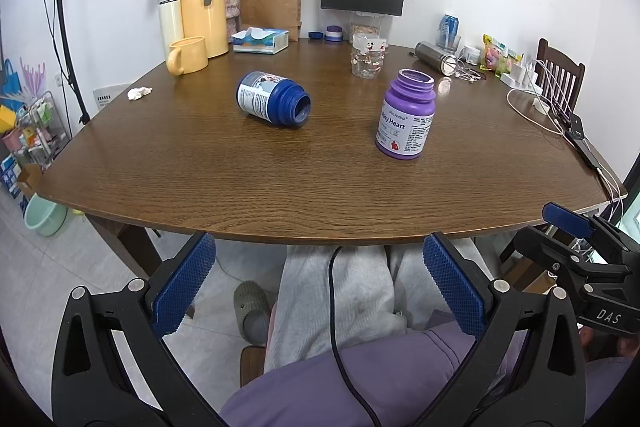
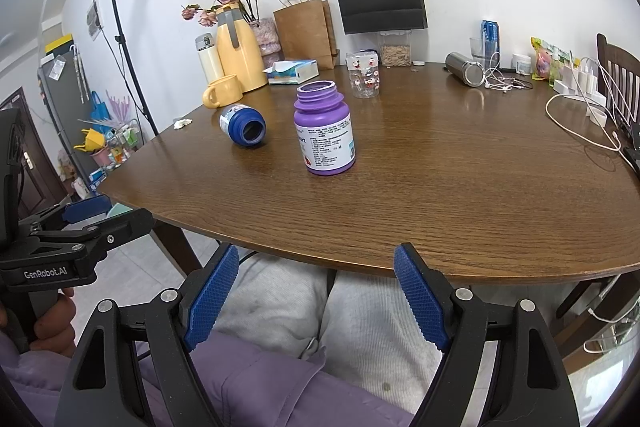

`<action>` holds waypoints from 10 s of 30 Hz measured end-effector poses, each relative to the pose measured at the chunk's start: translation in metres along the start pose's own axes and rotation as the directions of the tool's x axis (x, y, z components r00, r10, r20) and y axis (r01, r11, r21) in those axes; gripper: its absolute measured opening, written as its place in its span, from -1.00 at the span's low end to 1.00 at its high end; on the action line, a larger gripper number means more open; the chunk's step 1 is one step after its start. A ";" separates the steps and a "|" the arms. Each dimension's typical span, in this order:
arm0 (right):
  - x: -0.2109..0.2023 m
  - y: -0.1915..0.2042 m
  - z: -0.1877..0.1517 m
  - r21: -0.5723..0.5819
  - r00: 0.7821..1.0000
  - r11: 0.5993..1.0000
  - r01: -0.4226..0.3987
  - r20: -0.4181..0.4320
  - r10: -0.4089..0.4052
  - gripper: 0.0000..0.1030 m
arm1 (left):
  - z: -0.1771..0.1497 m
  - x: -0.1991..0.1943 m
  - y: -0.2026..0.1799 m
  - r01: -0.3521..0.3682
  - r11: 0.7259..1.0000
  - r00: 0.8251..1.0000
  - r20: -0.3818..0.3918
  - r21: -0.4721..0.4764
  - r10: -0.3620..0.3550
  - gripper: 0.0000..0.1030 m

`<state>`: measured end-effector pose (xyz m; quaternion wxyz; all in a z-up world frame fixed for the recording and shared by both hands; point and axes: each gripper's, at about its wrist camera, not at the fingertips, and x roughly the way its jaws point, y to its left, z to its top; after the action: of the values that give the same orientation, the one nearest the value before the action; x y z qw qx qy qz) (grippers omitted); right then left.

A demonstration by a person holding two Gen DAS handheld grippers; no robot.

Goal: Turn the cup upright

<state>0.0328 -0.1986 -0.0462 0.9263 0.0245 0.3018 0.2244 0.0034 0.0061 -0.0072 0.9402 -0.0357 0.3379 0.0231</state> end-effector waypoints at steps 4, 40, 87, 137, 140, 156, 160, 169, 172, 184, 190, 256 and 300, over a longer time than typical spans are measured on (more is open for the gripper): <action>0.000 0.000 0.000 0.001 1.000 1.000 0.000 0.000 0.000 0.64 | 0.000 0.000 0.000 -0.001 1.000 1.000 -0.001 0.000 0.001 1.00; 0.017 0.038 0.073 -0.209 0.981 0.970 -0.124 0.120 0.152 0.64 | 0.044 0.029 0.056 -0.096 0.991 0.993 0.053 -0.097 0.102 1.00; 0.308 0.097 0.285 -0.365 0.890 0.889 -0.277 -0.445 0.095 0.01 | 0.178 0.216 0.064 0.157 0.801 0.983 -0.168 0.578 -0.071 0.29; 0.298 0.099 0.205 0.082 0.834 0.856 -0.510 -0.199 0.515 0.42 | 0.143 0.178 0.111 0.113 0.993 0.984 0.140 -0.043 -0.106 0.16; 0.313 0.094 0.208 0.151 0.758 0.796 -0.587 -0.242 0.605 0.47 | 0.140 0.174 0.105 0.155 0.988 0.976 0.156 -0.004 -0.153 0.16; 0.314 0.102 0.196 -0.090 0.844 0.871 -0.483 -0.311 0.436 0.33 | 0.138 0.178 0.099 0.281 0.960 0.959 0.046 -0.011 -0.280 0.34; 0.297 0.094 0.189 -0.159 0.893 0.902 -0.401 -0.287 0.346 0.33 | 0.134 0.174 0.098 0.295 0.953 0.955 -0.016 -0.061 -0.297 0.45; 0.228 0.075 0.151 -0.192 0.941 0.930 -0.313 -0.198 0.275 0.32 | 0.092 0.140 0.052 0.305 0.952 0.949 -0.084 0.001 -0.304 0.42; 0.210 0.072 0.135 -0.222 0.952 0.934 -0.280 -0.186 0.241 0.32 | 0.083 0.131 0.035 0.365 0.930 0.928 -0.105 0.051 -0.358 0.15; 0.160 0.050 0.132 -0.221 0.968 0.949 -0.225 -0.157 0.194 0.30 | 0.074 0.117 -0.005 0.458 0.882 0.888 -0.084 0.110 -0.451 0.02; 0.172 0.040 0.149 -0.203 0.901 0.921 -0.333 -0.357 0.247 0.19 | 0.074 0.111 -0.015 0.398 0.891 0.916 -0.049 0.220 -0.397 0.43; 0.023 0.009 0.041 -0.026 0.996 0.997 -0.076 0.051 0.078 0.63 | 0.035 -0.009 0.020 0.117 0.993 0.965 0.236 -0.008 -0.112 1.00; 0.000 0.017 -0.002 -0.013 0.994 1.000 -0.015 0.105 0.017 0.63 | 0.001 -0.034 0.005 -0.016 1.000 0.975 0.222 -0.001 0.016 1.00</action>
<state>0.0251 -0.1833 -0.0444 0.9392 0.0329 0.2509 0.2321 -0.0221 0.0109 0.0147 0.9719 -0.0296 0.2309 0.0344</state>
